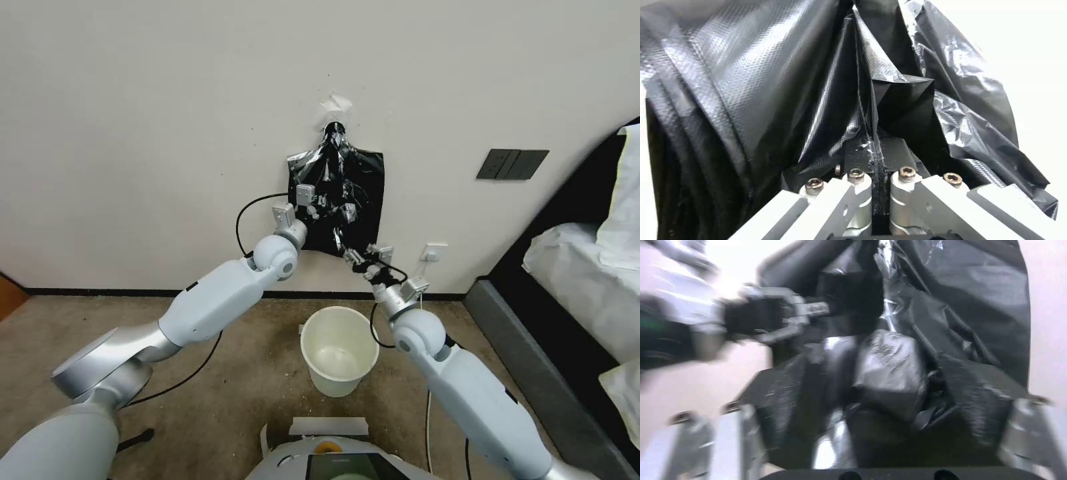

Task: Place a trash bag onto the trash bin.

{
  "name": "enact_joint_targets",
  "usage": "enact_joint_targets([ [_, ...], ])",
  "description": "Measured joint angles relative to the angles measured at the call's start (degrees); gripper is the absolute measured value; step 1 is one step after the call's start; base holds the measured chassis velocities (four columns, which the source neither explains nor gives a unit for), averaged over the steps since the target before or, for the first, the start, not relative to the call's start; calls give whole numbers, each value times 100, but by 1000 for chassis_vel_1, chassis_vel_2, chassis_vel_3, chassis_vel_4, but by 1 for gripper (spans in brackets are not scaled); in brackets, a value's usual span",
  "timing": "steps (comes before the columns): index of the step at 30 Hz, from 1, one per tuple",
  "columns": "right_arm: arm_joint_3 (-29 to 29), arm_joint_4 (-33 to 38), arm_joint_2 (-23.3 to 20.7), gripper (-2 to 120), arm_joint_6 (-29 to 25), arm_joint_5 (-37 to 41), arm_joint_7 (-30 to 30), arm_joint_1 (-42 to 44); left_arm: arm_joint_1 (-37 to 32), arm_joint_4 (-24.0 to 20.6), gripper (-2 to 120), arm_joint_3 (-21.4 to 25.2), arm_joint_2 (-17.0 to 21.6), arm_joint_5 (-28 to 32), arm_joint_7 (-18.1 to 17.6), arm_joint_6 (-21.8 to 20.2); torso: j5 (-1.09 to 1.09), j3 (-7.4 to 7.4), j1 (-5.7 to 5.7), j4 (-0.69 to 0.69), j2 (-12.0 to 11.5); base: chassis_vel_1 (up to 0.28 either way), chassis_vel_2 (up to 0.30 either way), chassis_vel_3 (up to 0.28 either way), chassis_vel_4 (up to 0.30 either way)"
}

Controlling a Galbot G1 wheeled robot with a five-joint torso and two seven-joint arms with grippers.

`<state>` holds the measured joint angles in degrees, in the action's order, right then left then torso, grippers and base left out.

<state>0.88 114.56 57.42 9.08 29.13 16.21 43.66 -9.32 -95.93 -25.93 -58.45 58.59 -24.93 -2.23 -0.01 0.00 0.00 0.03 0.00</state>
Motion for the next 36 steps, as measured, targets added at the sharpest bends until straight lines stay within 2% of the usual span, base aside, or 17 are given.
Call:
enact_joint_targets([
  [4, -226, -259, -59, 99, 220, -101, 113, -331, -1, 3, 0, -1, -24, -1, 2, 4, 1, 0, 0, -3, 0, 0, 0, 0, 0],
  [10, -462, -617, -42, 100, 310, -161, 253, -541, 29, 80, 0, -23, -140, -3, 10, 9, 2, 0, 0, -3, 0, 0, 0, 0, 0],
  [12, -492, -704, -20, 96, 315, -184, 286, -590, 42, 94, 0, -29, -168, -4, 13, 10, 2, 0, 0, -4, 0, 0, 0, 0, 0],
  [16, -556, -907, 26, 78, 335, -197, 354, -776, 50, 119, 0, -44, -195, -8, 16, 13, 1, 0, 0, -2, 0, 0, 0, 0, 0],
  [17, -556, -907, 26, 78, 335, -197, 354, -776, 50, 119, 0, -44, -195, -8, 16, 13, 1, 0, 0, -2, 0, 0, 0, 0, 0],
  [18, -588, -936, 28, 71, 337, -202, 369, -809, 37, 119, 0, -46, -195, -10, 16, 14, 2, 0, 0, -2, 0, 0, 0, 0, 0],
  [20, -623, -950, 34, 63, 345, -202, 426, -852, 7, 113, 0, -50, -184, -13, 16, 15, 1, 0, 0, -3, 0, 0, 0, 0, 0],
  [21, -623, -950, 34, 63, 345, -202, 426, -852, 7, 113, 0, -50, -184, -13, 16, 15, 1, 0, 0, -3, 0, 0, 0, 0, 0],
  [24, -661, -950, 56, 48, 362, -192, 479, -903, -32, 91, 0, -52, -145, -16, 17, 16, 1, 0, 0, -3, 0, 0, 0, 0, 0],
  [25, -661, -950, 56, 48, 362, -192, 479, -903, -32, 91, 0, -52, -145, -16, 17, 16, 1, 0, 0, -3, 0, 0, 0, 0, 0],
  [29, -666, -909, 70, 29, 369, -173, 520, -911, -66, 54, 0, -48, -86, -18, 19, 16, 1, 0, 0, -2, 0, 0, 0, 0, 0],
  [30, -666, -909, 70, 29, 369, -173, 520, -911, -66, 54, 0, -48, -86, -18, 19, 16, 1, 0, 0, -2, 0, 0, 0, 0, 0],
  [32, -666, -901, 69, 18, 369, -146, 540, -914, -81, 23, 0, -41, -58, -19, 20, 16, 1, 0, 0, -3, 0, 0, 0, 0, 0],
  [33, -666, -901, 69, 18, 369, -146, 540, -914, -81, 23, 0, -41, -58, -19, 20, 16, 1, 0, 0, -3, 0, 0, 0, 0, 0],
  [35, -666, -878, 62, 8, 369, -117, 559, -918, -93, -8, 0, -39, -41, -19, 20, 16, 1, 0, 0, -3, 0, 0, 0, 0, 0],
  [36, -666, -878, 62, 8, 369, -117, 559, -918, -93, -8, 0, -39, -41, -19, 20, 16, 1, 0, 0, -3, 0, 0, 0, 0, 0],
])
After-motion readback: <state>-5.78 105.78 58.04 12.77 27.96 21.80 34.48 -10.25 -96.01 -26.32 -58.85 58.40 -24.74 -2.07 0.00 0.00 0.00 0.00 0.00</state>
